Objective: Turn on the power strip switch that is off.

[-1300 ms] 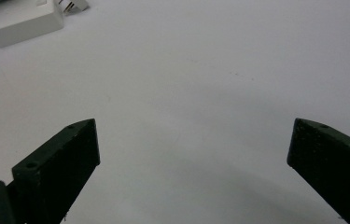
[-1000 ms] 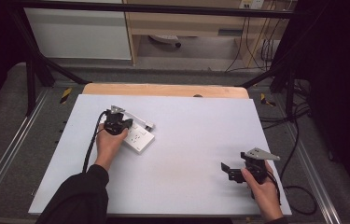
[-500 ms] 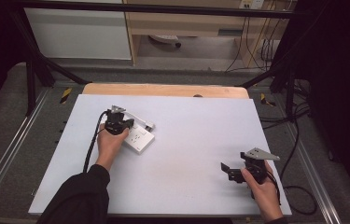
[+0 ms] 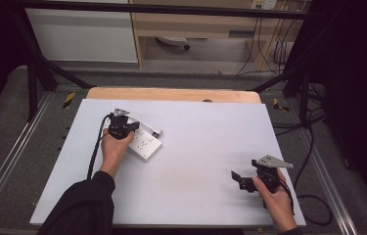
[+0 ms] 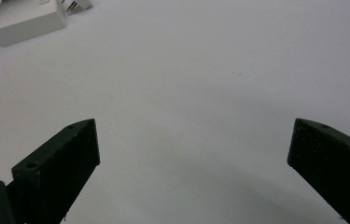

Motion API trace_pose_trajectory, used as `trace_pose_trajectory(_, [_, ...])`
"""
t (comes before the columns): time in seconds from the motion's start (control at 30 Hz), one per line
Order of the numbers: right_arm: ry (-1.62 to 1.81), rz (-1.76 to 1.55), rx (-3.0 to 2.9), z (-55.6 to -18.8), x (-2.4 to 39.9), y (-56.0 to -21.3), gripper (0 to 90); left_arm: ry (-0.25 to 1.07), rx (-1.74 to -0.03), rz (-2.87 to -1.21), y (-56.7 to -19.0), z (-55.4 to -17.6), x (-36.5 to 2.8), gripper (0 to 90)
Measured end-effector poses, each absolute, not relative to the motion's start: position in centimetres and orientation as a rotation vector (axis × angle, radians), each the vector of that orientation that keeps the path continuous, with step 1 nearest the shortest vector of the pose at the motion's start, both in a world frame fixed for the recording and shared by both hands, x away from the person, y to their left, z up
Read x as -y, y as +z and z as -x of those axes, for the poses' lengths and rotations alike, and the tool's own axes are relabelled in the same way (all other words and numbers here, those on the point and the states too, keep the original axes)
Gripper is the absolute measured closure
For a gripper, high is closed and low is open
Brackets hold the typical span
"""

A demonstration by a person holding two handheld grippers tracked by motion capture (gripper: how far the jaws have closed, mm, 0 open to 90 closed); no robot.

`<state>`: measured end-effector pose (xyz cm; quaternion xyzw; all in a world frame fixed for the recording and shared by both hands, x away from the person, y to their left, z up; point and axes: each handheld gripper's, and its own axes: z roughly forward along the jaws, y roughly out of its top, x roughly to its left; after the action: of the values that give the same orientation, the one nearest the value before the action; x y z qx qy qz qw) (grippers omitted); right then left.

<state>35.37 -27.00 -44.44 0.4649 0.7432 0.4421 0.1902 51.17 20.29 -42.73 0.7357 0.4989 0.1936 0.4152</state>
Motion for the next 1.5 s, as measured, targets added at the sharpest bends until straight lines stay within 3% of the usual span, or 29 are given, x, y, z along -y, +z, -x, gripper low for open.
trace_pose_trajectory(0.33, [1.24,-1.299,-2.091,-35.4,27.0,-44.5,2.6,0.481,-1.254,-1.824,-42.4,-51.1,-20.5,84.8])
trace_pose_trajectory(0.5, [1.239,-1.3,-2.092,-35.4,27.0,-44.5,2.6,0.483,-1.262,-1.797,-42.1,-51.1,-20.6,75.0])
trace_pose_trajectory(0.97, [1.238,-1.298,-2.097,-35.4,26.9,-44.5,2.6,0.429,-1.236,-1.76,-41.6,-51.2,-20.4,42.9])
trace_pose_trajectory(1.13, [1.239,-1.297,-2.098,-35.4,26.9,-44.5,2.6,0.413,-1.261,-1.725,-41.4,-51.2,-20.5,15.5])
trace_pose_trajectory(1.2, [1.239,-1.298,-2.103,-35.4,26.8,-44.5,2.6,0.374,-1.273,-1.685,-41.3,-51.3,-20.8,9.1])
trace_pose_trajectory(1.5, [1.239,-1.3,-2.103,-35.5,26.8,-44.5,2.5,0.396,-1.291,-1.641,-40.5,-51.2,-21.8,8.5])
